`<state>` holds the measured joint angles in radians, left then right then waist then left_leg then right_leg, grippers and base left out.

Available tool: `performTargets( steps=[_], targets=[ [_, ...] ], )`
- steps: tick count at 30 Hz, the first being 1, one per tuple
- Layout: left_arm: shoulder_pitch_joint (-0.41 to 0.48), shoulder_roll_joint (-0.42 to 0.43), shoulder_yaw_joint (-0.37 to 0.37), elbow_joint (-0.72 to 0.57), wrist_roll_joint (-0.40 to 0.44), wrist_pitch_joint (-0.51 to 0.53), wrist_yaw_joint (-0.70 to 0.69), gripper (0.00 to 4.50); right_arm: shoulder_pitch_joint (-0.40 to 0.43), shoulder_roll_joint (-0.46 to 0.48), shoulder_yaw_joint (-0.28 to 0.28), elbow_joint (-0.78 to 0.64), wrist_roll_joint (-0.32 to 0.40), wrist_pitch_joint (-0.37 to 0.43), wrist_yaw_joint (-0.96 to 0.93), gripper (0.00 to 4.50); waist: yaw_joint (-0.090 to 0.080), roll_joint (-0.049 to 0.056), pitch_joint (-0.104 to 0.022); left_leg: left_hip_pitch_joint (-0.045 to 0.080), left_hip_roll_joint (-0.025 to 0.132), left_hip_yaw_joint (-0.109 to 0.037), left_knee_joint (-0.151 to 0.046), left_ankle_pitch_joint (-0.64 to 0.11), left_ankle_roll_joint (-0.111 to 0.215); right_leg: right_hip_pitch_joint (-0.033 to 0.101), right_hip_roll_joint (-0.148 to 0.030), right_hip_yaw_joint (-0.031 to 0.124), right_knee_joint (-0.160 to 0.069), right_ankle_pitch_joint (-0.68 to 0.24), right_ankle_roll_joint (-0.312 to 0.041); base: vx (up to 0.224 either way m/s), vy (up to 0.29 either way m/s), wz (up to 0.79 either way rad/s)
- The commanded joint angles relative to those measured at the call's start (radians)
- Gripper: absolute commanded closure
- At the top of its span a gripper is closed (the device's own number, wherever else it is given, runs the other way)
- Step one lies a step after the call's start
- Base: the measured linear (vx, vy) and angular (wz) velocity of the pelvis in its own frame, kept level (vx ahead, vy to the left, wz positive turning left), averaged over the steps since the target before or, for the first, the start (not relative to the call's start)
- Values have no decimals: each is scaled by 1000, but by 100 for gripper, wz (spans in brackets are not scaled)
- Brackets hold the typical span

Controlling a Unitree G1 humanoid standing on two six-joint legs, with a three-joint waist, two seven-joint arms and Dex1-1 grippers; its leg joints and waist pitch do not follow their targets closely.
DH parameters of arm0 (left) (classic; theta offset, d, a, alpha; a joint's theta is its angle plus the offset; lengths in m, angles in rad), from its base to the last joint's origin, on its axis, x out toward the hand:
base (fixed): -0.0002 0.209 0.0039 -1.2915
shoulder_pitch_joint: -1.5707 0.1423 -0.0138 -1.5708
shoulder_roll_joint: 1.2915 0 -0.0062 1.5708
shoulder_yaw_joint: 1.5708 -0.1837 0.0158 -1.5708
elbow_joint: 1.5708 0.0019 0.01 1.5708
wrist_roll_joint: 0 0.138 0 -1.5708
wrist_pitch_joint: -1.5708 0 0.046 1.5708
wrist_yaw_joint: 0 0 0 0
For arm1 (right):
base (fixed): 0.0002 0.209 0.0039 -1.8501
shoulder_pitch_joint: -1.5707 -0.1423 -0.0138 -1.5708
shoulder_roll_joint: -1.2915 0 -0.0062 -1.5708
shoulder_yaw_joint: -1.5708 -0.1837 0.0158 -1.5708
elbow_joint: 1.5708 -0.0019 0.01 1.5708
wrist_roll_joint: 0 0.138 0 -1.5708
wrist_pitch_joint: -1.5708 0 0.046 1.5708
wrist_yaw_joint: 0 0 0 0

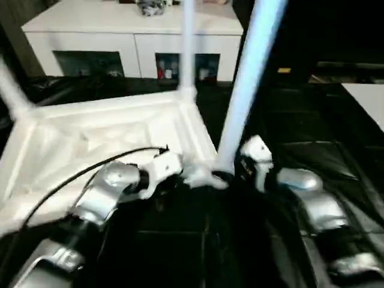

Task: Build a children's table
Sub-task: Rotate leg to tighten

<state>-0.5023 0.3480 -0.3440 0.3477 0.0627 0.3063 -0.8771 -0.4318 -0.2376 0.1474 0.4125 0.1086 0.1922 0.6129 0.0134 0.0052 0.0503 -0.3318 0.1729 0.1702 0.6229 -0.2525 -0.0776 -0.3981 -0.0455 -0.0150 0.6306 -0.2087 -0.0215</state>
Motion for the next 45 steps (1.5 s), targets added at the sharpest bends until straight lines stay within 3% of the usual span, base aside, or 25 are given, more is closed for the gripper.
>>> performTargets(
  steps=[1, 5, 10, 11, 12, 14, 20, 23, 24, 25, 27, 29, 30, 31, 36, 40, 41, 45],
  targets=[
    [1, -36, 41, -1, -19, 45, 101, 450, 13, 21, -8, 26, -17, 62, -90, 189, 6, -6, -51, -14, 44, -16, -83, -70, 21, 54, -83, 46, -83, -163, -237, 0, 0, 0],
    [-23, -125, 85, 4, 0, 113, 258, 450, 17, 156, -57, 10, -49, 120, -360, 189, 6, -3, -53, -17, 43, -15, -82, -29, 29, 53, -81, 47, -78, -92, -242, 0, 0, 0],
    [-40, -161, 87, 23, 24, 111, 314, 450, 12, 267, -80, 4, -45, 143, -484, 189, 10, 4, -54, -13, 44, -16, -87, -50, 17, 52, -81, 46, -80, -78, -236, 0, 0, 0],
    [-40, -153, 85, 22, 32, 105, 312, 450, 15, 266, -65, -12, -34, 111, -439, 154, 11, 4, -52, -14, 43, -16, -88, -63, 17, 52, -81, 46, -81, -82, -230, 0, 0, 0],
    [-39, -142, 77, 18, 37, 96, 301, 450, 19, 256, -52, -30, -37, 82, -412, 133, 12, 8, -53, -13, 45, -17, -89, -71, 16, 52, -83, 46, -80, -84, -227, 0, 0, 0],
    [-35, -127, 67, 11, 40, 85, 279, 450, 26, 236, -39, -55, -45, 49, -385, 119, 13, 4, -52, -16, 44, -16, -88, -69, 21, 55, -83, 47, -80, -67, -226, 0, 0, 0],
    [6, -78, 48, -48, 35, 82, 206, 450, 28, 106, -72, -141, -59, 51, -305, 68, 10, 3, -58, -22, 42, -17, -81, 2, 50, 65, -81, 47, -69, 38, -243, 0, 0, 0],
    [41, -19, 13, -85, 6, 8, 77, 450, 56, -7, -92, -213, 38, 70, -75, 68, 11, 4, -61, -25, 41, -15, -76, 33, 85, 68, -78, 47, -61, 127, -261, 0, 0, 0],
    [42, -17, 11, -86, 5, 5, 73, 450, 58, -10, -93, -215, 41, 71, -68, 68, 12, 2, -59, -26, 42, -15, -76, 23, 105, 69, -80, 47, -62, 132, -266, 0, 0, 0],
    [60, 14, -7, -110, -19, -12, -6, 450, 84, -74, -72, -237, 60, 50, 47, 68, 13, 4, -59, -23, 44, -14, -76, 18, 113, 65, -80, 46, -64, 123, -273, 0, 0, 0],
    [65, 21, -12, -117, -24, -13, -25, 450, 90, -85, -66, -240, 60, 45, 65, 68, 17, 4, -59, -19, 48, -11, -74, 8, 120, 62, -81, 47, -64, 111, -282, 0, 0, 0],
    [93, 83, -52, -157, -44, -22, -144, 450, 138, -177, -20, -263, 72, 7, 220, 68, 24, 4, -57, -18, 52, -12, -78, -5, 118, 59, -82, 44, -66, 67, -289, 0, 0, 0],
    [93, 97, -62, -151, -38, -59, -164, 450, 148, -194, -12, -262, 80, 4, 248, 68, 27, 9, -55, -16, 56, -13, -79, -6, 117, 57, -83, 44, -65, 61, -290, 0, 0, 0],
    [93, 101, -66, -147, -35, -66, -168, 450, 150, -198, -8, -258, 81, 2, 257, 68, 23, 5, -55, -14, 55, -10, -79, -13, 120, 55, -80, 43, -67, 60, -294, 0, 0, 0],
    [88, 101, -63, -136, -35, -74, -170, 450, 148, -197, 14, -244, 78, -11, 285, 68, 25, 4, -54, -12, 53, -10, -80, -24, 102, 55, -82, 42, -71, 10, -293, 0, 0, 0],
    [82, 103, -60, -133, -37, -78, -183, 450, 129, -182, 16, -211, 73, -21, 295, 68, 27, 3, -58, -15, 51, -11, -78, 8, 102, 58, -83, 41, -65, 48, -290, 0, 0, 0],
    [82, 103, -60, -133, -37, -78, -183, 450, 129, -182, 16, -210, 73, -22, 296, 93, 28, 3, -59, -15, 50, -10, -77, 19, 106, 59, -83, 42, -63, 66, -293, 0, 0, 0],
    [80, 111, -59, -132, -44, -86, -193, 450, 119, -185, 22, -179, 77, -35, 314, 105, 30, 0, -61, -17, 49, -11, -75, 36, 118, 61, -83, 40, -60, 93, -297, 0, 0, 0]
  ],
)
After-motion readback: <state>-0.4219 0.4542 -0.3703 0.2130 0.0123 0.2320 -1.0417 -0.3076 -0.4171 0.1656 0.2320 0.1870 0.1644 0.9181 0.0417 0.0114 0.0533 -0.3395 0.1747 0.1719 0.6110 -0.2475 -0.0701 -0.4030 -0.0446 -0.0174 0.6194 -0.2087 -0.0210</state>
